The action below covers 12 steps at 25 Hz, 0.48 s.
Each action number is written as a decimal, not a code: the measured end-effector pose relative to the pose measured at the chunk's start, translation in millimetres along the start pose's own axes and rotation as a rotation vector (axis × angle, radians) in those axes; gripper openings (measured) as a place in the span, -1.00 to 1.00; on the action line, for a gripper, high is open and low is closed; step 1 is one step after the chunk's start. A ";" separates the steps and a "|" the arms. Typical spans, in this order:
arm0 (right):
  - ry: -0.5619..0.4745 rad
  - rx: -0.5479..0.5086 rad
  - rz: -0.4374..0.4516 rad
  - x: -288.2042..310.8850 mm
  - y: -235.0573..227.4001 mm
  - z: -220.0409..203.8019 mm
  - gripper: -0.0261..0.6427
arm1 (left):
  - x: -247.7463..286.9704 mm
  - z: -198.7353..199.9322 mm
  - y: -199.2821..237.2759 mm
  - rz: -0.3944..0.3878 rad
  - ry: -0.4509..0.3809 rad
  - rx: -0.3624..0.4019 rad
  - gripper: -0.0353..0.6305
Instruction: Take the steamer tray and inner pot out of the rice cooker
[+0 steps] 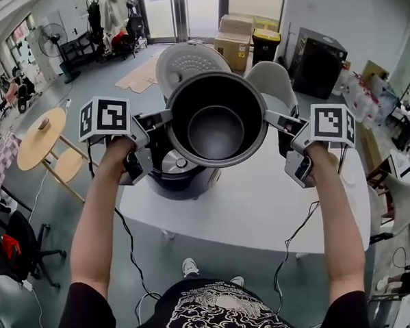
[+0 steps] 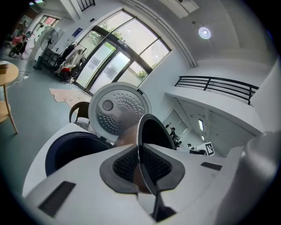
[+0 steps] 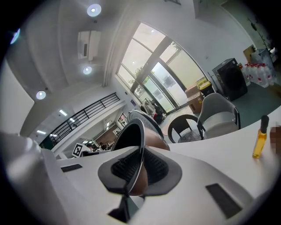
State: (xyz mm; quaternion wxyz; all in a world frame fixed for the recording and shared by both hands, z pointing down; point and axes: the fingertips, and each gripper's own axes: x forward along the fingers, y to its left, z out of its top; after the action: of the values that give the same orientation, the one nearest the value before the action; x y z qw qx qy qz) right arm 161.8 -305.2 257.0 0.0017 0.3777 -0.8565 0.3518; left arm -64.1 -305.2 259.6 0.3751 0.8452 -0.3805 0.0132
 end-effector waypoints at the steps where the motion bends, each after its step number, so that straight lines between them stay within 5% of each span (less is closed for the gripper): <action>1: -0.009 0.004 -0.011 -17.4 -10.5 0.7 -0.79 | 11.7 -7.6 -13.4 -0.007 0.007 0.004 -0.76; 8: -0.065 0.046 -0.095 -63.8 -29.8 -1.9 -0.79 | 43.4 -24.0 -42.7 -0.075 0.072 0.016 -0.76; 12: -0.092 0.099 -0.137 -126.7 -82.0 -14.1 -0.79 | 96.7 -68.9 -86.8 -0.099 0.121 0.032 -0.76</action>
State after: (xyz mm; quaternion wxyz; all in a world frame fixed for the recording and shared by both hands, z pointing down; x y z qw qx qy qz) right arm 301.8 -253.2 282.8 -0.0323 0.4510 -0.8093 0.3751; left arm 79.4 -284.8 284.8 0.3842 0.8665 -0.3145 0.0518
